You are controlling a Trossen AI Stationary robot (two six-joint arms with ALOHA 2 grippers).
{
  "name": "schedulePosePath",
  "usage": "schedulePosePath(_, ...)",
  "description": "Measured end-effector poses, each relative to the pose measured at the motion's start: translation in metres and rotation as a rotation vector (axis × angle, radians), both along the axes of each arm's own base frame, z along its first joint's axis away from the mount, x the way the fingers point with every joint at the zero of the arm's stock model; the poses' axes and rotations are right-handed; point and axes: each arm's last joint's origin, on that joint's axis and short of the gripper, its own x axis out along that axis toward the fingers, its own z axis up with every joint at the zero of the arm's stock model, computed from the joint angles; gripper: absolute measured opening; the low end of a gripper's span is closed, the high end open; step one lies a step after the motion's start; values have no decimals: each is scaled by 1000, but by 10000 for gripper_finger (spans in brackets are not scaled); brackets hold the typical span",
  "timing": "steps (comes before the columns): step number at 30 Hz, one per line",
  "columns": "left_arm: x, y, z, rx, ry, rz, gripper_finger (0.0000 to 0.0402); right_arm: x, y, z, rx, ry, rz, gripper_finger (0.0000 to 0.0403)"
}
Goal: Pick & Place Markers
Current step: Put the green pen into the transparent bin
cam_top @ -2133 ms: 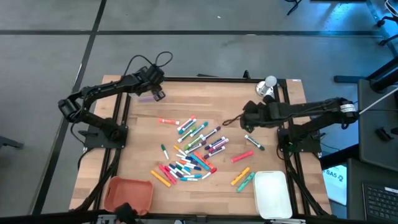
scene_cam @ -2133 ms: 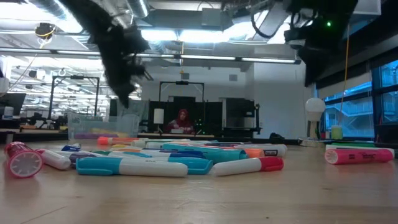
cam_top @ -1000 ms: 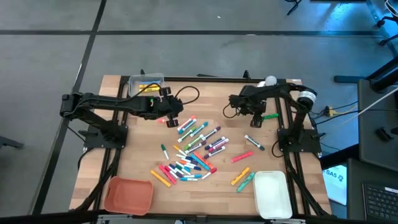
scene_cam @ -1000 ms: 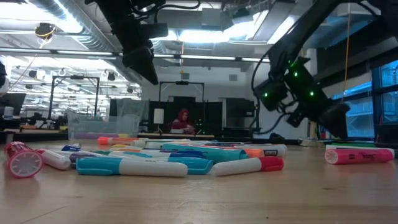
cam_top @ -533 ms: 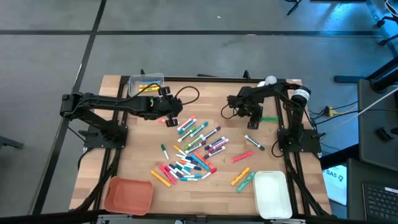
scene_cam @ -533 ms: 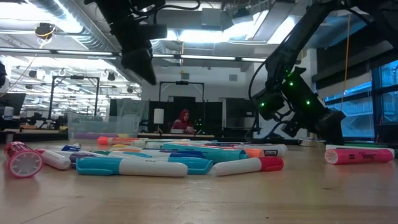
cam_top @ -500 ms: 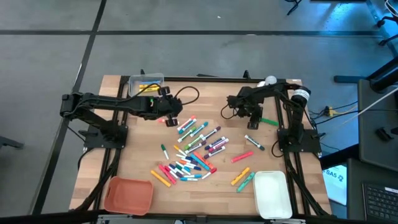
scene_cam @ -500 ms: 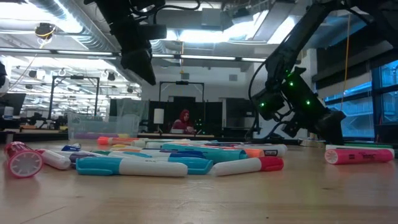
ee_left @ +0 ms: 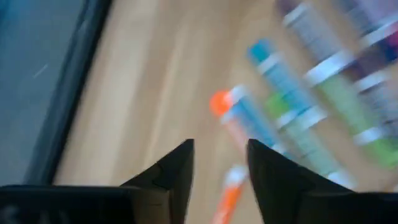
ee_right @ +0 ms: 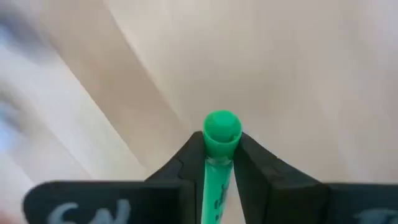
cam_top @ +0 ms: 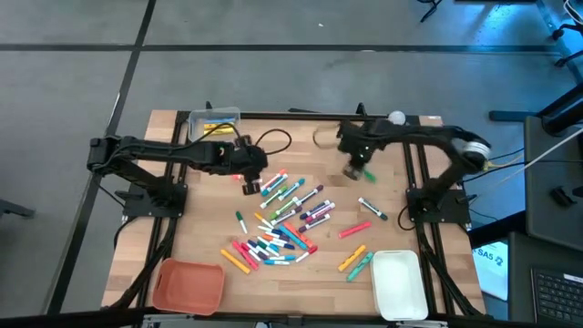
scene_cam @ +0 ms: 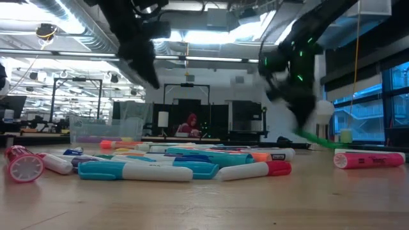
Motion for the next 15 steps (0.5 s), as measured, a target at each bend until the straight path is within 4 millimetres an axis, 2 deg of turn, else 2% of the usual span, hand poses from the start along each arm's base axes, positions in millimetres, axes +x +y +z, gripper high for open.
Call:
schedulePosePath(4, 6, 2, -16, -34, -186, -108, 141, 11, 11, 30, -95, -508, -3, 64)
schedulePosePath(7, 4, 8, -38, -54, -319, -164, 148, 14, 23, 36, -165, -777, 18, 64)
schedulePosePath(11, -2, 20, -51, -32, -509, -160, 164, 18, 36, 28, -190, -948, 51, 64)
schedulePosePath(15, -4, 27, -49, -45, -657, -224, 184, 30, 50, 25, -203, -1068, 108, 64)
